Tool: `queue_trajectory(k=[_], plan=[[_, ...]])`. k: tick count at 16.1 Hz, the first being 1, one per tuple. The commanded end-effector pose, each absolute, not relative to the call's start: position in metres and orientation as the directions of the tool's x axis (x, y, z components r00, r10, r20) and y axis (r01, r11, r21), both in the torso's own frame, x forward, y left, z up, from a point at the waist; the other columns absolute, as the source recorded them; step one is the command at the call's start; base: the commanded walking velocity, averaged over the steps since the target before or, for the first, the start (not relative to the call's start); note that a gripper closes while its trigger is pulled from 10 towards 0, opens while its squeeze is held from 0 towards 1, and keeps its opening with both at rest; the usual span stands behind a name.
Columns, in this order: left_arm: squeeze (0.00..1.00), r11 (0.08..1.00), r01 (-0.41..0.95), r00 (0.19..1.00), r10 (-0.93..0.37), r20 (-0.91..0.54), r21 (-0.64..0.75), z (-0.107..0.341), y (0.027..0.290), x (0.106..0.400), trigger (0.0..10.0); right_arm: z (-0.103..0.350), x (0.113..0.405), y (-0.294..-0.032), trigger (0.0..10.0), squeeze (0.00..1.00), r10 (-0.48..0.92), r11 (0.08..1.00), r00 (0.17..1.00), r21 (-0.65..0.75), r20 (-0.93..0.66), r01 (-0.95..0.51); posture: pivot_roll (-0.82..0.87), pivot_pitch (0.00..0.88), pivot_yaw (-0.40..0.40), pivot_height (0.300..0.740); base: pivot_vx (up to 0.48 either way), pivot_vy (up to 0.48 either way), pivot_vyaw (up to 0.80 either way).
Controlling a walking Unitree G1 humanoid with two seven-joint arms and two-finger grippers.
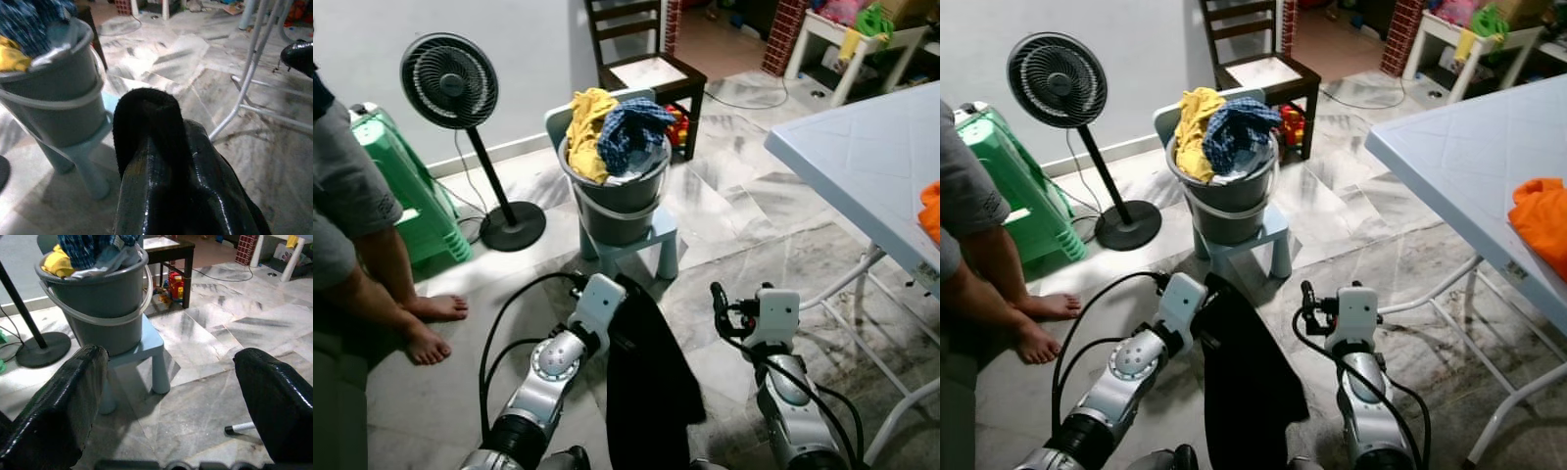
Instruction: Hang hanger
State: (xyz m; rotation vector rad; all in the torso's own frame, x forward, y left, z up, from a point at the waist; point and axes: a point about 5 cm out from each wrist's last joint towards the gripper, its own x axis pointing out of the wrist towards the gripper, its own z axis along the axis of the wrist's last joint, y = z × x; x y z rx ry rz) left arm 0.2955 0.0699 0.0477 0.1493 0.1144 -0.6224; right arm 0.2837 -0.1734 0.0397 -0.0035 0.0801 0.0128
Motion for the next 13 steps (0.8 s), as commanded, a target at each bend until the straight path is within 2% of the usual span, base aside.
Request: queue_trajectory(k=[1,4,7,10,13], plan=[[0.0,0.811,0.577,0.813,-0.56,-0.16,0.093,0.047,0.073,0.299,10.0,0.041,0.284,-0.173,10.0,0.0,0.007,1.0,0.997,-0.003,-0.079,-0.007,-0.16,0.092,0.026,0.74,0.0,0.0,0.0],[0.0,0.857,0.514,0.832,-0.488,-0.265,0.036,0.026,0.086,0.297,10.0,0.038,0.285,-0.174,10.0,0.0,-0.01,1.0,0.995,0.0,-0.1,0.01,-0.17,0.063,0.032,0.74,0.0,0.0,0.0],[0.0,0.902,0.432,0.823,-0.396,-0.408,-0.004,-0.002,0.106,0.285,10.0,0.031,0.287,-0.177,10.0,0.0,-0.037,0.999,0.989,0.031,-0.142,0.042,-0.18,0.026,0.036,0.74,0.0,0.0,-0.8],[0.0,0.917,0.398,0.805,-0.347,-0.482,0.005,-0.016,0.113,0.276,10.0,0.022,0.286,-0.18,10.0,0.0,-0.06,0.996,0.979,0.055,-0.196,0.072,-0.18,0.0,0.034,0.74,0.0,0.0,-0.8],[0.0,0.928,0.372,0.778,-0.302,-0.551,0.016,-0.029,0.119,0.264,10.0,-0.002,0.275,-0.184,10.0,0.0,-0.066,0.995,0.944,0.053,-0.322,0.088,-0.17,0.0,0.029,0.74,0.0,0.0,-0.8]])
